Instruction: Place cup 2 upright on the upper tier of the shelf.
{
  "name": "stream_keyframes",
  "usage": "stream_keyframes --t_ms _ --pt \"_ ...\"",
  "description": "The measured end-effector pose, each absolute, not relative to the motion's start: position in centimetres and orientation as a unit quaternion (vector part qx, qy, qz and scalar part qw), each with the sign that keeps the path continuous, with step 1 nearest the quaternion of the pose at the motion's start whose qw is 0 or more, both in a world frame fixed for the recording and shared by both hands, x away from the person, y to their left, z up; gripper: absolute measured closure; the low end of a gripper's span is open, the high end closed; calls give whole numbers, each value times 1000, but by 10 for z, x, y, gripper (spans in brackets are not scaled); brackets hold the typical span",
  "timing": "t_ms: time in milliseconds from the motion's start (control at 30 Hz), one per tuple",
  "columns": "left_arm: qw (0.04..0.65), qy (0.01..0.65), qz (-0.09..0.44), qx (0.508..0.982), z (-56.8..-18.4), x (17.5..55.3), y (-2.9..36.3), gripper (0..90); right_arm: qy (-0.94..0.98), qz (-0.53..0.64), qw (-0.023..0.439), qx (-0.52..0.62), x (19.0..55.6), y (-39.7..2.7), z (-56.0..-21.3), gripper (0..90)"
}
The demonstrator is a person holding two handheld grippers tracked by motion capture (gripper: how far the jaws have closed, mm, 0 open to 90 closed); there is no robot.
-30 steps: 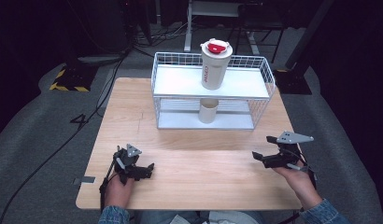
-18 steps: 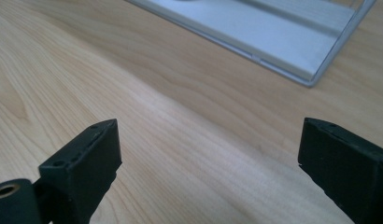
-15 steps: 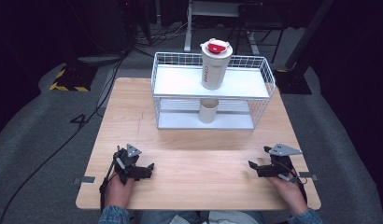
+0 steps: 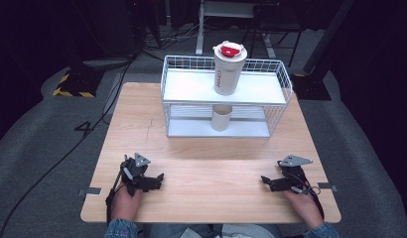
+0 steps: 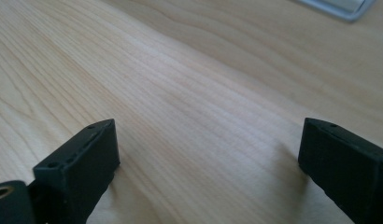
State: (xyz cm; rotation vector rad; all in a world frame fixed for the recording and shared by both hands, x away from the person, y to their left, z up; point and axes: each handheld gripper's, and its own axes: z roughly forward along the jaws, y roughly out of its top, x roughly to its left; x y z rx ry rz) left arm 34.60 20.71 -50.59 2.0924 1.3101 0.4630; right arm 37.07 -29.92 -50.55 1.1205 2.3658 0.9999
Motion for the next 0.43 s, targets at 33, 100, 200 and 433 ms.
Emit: stream_keyframes --t_ms 33,100,200,433 --pt "310 496 175 792 -506 346 207 0 831 348 172 399 370 -298 -506 29" --pt "310 496 175 792 -506 346 207 0 829 347 173 403 370 -298 -506 27" --pt "310 496 175 792 -506 346 207 0 827 346 175 407 369 -298 -506 22" --pt "311 492 173 794 -506 347 210 0 817 337 184 431 366 -296 -506 3"
